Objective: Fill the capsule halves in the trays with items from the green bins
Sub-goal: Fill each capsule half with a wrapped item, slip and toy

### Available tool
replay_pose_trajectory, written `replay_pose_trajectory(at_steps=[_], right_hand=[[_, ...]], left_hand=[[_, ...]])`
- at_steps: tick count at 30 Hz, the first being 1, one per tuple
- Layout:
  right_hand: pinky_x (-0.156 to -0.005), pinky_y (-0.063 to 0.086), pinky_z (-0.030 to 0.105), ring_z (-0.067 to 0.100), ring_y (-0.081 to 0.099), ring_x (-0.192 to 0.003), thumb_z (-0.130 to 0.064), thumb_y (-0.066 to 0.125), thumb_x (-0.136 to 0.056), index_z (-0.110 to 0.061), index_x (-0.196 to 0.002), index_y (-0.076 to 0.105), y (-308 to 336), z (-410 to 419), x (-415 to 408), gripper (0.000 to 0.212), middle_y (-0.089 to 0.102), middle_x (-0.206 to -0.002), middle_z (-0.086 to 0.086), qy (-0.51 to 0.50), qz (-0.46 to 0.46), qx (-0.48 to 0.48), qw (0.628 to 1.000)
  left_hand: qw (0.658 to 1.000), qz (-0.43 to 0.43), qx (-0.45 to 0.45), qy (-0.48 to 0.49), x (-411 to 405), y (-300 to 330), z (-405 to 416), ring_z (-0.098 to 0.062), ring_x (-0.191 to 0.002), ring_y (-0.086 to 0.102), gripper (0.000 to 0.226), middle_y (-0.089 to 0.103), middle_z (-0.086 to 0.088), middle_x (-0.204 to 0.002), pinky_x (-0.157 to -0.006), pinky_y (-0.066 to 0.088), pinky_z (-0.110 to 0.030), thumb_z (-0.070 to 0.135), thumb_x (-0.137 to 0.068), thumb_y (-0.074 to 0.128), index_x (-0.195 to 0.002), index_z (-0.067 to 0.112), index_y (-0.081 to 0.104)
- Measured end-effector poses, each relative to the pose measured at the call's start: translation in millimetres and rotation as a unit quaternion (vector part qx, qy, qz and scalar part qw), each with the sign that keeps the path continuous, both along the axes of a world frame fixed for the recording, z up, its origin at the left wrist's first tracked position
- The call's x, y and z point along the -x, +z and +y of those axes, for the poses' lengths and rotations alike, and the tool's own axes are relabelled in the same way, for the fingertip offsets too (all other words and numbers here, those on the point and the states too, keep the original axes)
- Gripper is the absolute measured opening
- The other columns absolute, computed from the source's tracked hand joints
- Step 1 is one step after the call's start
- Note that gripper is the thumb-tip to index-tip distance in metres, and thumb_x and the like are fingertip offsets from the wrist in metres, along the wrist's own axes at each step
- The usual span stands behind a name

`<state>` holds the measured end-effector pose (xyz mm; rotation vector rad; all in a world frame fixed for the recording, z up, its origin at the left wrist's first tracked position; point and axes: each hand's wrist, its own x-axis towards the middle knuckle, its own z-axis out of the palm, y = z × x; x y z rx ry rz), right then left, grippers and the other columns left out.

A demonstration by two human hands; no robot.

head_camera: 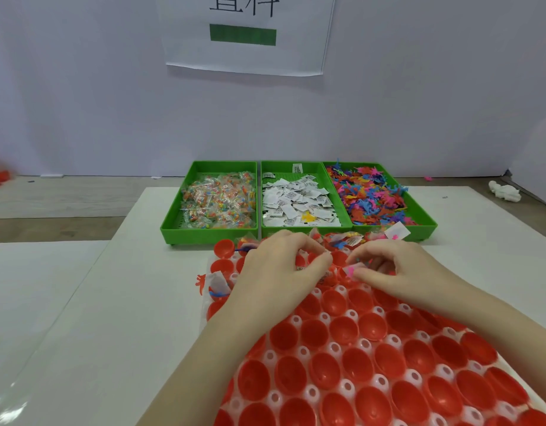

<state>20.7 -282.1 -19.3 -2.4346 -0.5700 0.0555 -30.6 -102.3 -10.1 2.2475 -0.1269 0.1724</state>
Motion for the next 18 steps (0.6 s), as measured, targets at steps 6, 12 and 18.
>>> replay_pose_trajectory(at_steps=[6, 12, 18], right_hand=[[-0.057, 0.043, 0.008, -0.001, 0.052, -0.056, -0.010, 0.074, -0.073, -0.019, -0.094, 0.069, -0.4, 7.3, -8.0, 0.022, 0.059, -0.069, -0.009, -0.021, -0.003, 0.020, 1.000], [-0.055, 0.044, 0.008, -0.011, 0.055, -0.053, -0.015, 0.085, -0.060, -0.027, -0.073, 0.071, 10.5, 9.0, -11.4, 0.022, 0.063, -0.062, -0.017, -0.013, 0.026, 0.014, 0.999], [-0.069, 0.050, 0.023, -0.001, 0.059, -0.064, -0.020, 0.079, -0.070, -0.019, -0.085, 0.076, 7.2, 13.0, -10.9, 0.015, 0.068, -0.072, -0.011, 0.013, -0.032, 0.099, 0.995]], left_hand=[[0.999, -0.026, 0.037, 0.019, -2.0, -0.8, 3.3, -0.002, -0.091, 0.055, 0.006, 0.061, 0.015, -0.091, -0.091, 0.043, -0.034, 0.037, -0.082, 0.058, -0.076, 0.036, 0.060], [0.995, -0.060, 0.070, 0.035, -6.6, -2.5, 8.7, 0.003, -0.077, 0.056, 0.011, 0.060, 0.020, -0.075, -0.068, 0.040, -0.015, 0.033, -0.083, 0.061, -0.073, 0.033, 0.063], [0.989, -0.084, 0.112, 0.050, -9.0, -2.5, 14.4, 0.002, -0.076, 0.056, 0.016, 0.064, 0.015, -0.074, -0.063, 0.039, -0.011, 0.030, -0.083, 0.062, -0.068, 0.031, 0.063]])
